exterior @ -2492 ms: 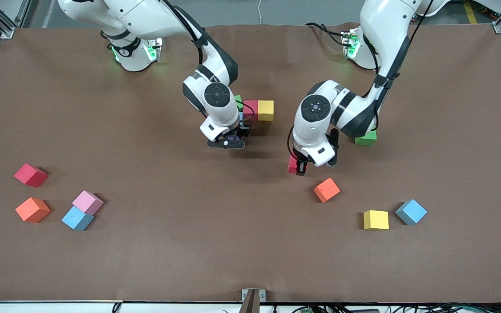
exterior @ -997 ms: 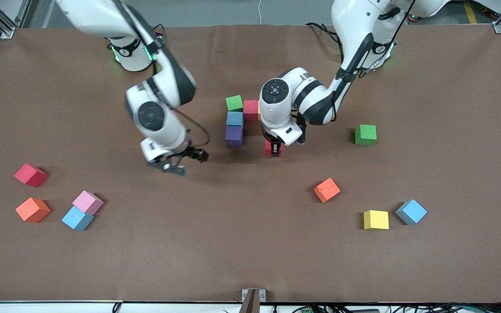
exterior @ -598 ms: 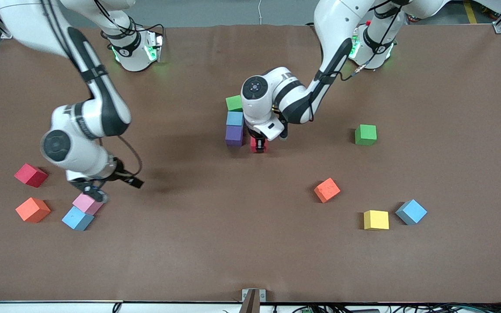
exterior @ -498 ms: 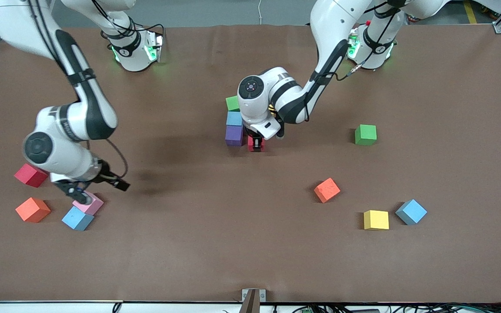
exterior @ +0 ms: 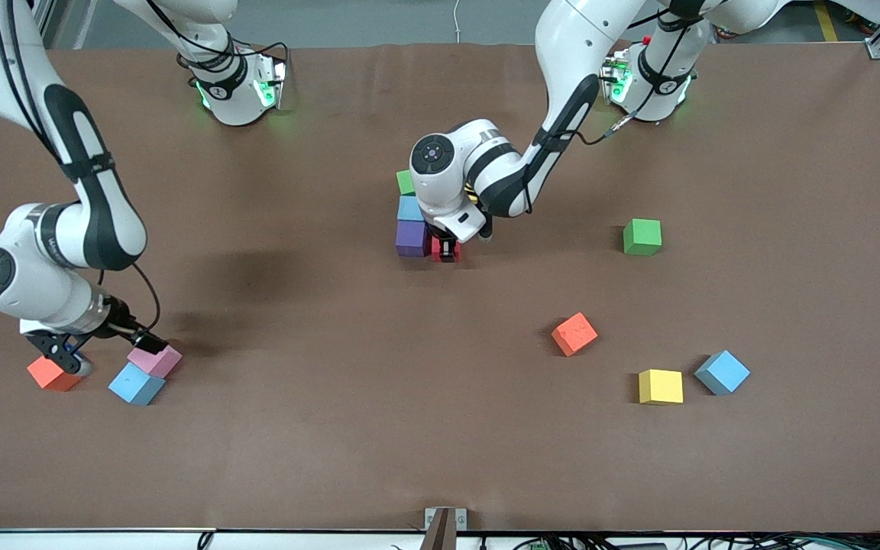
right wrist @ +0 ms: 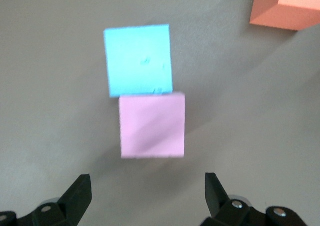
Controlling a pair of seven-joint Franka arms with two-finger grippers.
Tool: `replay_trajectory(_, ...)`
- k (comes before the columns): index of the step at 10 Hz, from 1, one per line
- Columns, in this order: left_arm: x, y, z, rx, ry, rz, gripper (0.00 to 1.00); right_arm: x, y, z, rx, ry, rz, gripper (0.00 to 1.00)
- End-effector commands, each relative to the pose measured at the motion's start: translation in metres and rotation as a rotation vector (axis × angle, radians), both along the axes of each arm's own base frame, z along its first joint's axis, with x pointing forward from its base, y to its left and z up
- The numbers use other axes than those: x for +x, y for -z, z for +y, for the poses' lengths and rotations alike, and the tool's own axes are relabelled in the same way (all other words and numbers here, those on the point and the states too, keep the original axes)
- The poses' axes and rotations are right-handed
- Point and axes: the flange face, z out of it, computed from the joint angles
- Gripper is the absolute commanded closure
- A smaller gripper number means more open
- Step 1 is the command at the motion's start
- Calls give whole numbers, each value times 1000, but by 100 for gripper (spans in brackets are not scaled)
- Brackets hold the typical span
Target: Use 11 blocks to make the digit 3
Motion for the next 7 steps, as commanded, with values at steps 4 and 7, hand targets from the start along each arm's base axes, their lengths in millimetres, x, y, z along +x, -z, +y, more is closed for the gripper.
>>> replay_trajectory(4,-9,0,-15,2,-11,1,77,25,42,-30,24,122,-69,0)
replay_trajectory(7,-9,-1,-15,0,-11,0,77,24,48,-10,27,132,-53,0)
